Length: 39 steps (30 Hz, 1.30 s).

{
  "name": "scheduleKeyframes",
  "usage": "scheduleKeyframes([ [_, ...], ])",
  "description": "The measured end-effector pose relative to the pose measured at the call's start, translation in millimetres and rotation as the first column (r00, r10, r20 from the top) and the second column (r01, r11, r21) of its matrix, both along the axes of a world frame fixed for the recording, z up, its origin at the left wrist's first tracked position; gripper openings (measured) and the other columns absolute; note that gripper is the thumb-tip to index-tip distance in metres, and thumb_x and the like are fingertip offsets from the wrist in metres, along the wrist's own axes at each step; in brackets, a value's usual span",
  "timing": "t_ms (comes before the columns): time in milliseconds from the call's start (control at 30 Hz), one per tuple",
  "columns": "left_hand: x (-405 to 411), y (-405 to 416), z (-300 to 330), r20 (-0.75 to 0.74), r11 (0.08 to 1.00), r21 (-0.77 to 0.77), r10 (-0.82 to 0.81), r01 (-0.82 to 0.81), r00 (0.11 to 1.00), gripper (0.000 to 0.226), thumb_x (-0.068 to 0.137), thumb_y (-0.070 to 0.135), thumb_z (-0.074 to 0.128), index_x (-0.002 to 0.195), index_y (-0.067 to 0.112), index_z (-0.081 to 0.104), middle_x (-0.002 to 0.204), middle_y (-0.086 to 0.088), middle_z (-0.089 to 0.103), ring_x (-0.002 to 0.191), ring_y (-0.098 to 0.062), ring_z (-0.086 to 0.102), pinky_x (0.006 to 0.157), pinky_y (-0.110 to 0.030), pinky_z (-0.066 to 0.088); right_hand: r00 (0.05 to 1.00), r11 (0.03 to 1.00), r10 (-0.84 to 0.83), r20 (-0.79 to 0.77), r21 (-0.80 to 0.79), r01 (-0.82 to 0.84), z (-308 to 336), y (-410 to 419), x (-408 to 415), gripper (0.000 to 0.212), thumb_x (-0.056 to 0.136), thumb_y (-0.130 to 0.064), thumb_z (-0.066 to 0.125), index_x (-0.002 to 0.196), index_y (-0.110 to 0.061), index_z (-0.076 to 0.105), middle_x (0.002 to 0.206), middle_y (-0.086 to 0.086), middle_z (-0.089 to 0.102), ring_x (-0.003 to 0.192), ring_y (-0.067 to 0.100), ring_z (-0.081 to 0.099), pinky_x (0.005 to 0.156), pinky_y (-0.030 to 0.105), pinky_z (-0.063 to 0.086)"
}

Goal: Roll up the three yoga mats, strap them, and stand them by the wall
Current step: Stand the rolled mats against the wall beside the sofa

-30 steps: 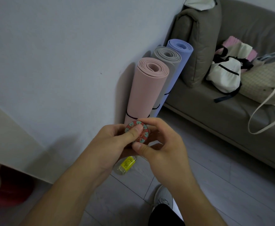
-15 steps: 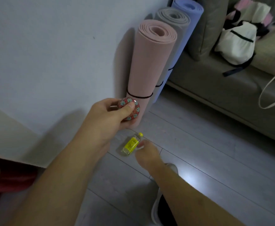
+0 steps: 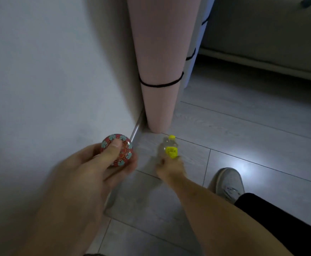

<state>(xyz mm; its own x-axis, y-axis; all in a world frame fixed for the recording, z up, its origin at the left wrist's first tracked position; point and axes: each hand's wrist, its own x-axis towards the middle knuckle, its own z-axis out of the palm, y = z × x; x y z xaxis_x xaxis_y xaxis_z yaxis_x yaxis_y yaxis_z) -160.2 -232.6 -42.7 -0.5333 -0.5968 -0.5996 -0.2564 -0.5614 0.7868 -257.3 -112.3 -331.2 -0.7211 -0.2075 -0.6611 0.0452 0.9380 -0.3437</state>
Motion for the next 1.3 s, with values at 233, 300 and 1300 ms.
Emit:
scheduleKeyframes([
  [233, -20, 27, 17, -0.001, 0.993, 0.01, -0.117, 0.117, 0.993, 0.026, 0.094, 0.015, 0.072, 0.112, -0.004, 0.07, 0.097, -0.014, 0.08, 0.094, -0.03, 0.079, 0.076, -0.033, 0.065, 0.854, 0.726, -0.383, 0.353, -0.457, 0.514, 54, 67, 1, 0.05, 0.103, -0.01, 0.06, 0.138, -0.046, 0.052, 0.109, 0.006, 0.066, 0.084, 0.026, 0.066, 0.079, 0.045, 0.063],
  [300, -27, 35, 30, -0.028, 0.994, 0.036, -0.098, 0.099, 0.995, 0.026, 0.095, 0.015, 0.072, 0.113, -0.004, 0.07, 0.1, -0.014, 0.08, 0.094, -0.031, 0.079, 0.074, -0.032, 0.065, 0.75, 0.552, -0.387, 0.536, -0.517, 0.654, 92, 82, 0, 0.088, 0.099, -0.003, 0.067, 0.152, -0.058, 0.024, 0.119, 0.007, 0.07, 0.088, 0.033, 0.073, 0.072, 0.046, 0.062],
  [1300, 145, 224, 276, -0.143, 0.929, 0.225, -0.267, 0.294, 0.953, 0.063, 0.108, 0.063, 0.031, 0.116, 0.019, 0.075, 0.101, -0.018, 0.079, 0.074, -0.033, 0.079, 0.061, -0.05, 0.061, 0.969, 0.511, -0.139, -0.204, -0.853, -0.106, 581, 242, 205, 0.051, 0.089, -0.002, 0.082, 0.122, -0.037, 0.064, 0.102, -0.028, 0.074, 0.097, -0.009, 0.067, 0.077, 0.009, 0.051],
])
